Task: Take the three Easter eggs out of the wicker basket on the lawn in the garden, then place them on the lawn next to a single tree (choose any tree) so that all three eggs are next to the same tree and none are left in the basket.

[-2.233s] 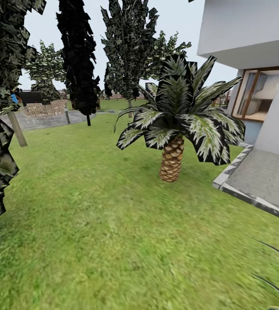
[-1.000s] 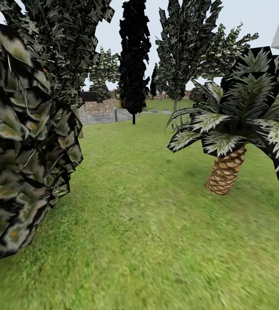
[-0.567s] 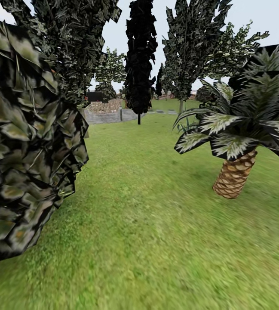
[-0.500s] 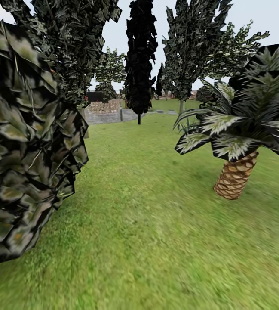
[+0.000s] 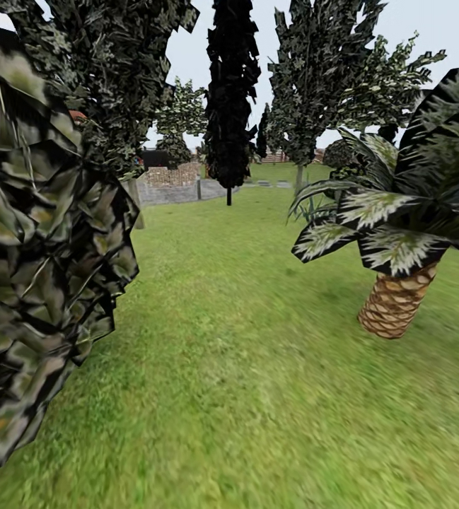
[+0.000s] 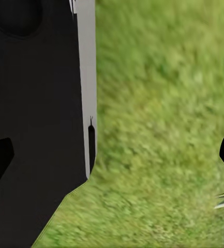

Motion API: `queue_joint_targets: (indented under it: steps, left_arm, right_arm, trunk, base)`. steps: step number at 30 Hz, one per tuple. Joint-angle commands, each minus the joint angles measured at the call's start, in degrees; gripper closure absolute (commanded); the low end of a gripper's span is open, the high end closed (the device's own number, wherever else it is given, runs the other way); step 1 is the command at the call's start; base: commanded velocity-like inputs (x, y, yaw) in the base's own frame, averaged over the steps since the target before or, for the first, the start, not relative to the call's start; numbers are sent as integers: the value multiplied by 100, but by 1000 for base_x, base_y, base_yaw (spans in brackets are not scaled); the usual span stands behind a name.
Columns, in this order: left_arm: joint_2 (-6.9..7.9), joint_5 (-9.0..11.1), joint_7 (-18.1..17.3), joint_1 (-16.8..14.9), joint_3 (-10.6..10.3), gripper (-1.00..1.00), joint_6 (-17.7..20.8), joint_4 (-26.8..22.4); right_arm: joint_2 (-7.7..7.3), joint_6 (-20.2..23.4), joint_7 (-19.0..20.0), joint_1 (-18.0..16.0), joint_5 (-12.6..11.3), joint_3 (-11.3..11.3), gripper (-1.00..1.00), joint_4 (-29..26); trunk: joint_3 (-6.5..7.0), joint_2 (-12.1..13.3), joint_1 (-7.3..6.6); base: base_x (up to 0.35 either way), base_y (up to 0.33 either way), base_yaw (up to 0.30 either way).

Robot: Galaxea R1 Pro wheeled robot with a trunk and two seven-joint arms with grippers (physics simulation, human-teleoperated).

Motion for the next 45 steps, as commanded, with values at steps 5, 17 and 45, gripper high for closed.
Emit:
queue_joint_targets:
  steps: [5,17,45]
  left_arm:
    - [1,4,-6,3,6,-100,7,-11]
    - [1,4,-6,3,4,-100,7,-10]
    - [2,4,-6,3,6,-100,7,-13]
  right_arm:
    - [4,-2,-6,-8,1,12,-100,13]
    - [1,-2,-12,-8,-7,0,-100,13]
    - [4,-1,-12,-8,28,6,-100,13]
  trunk:
    - [-4,-2,3]
    - [-4,-2,3]
    - [-4,-2,3]
  base:
    - [333,0,-287]
    - [333,0,-56]
    - [333,0,32]
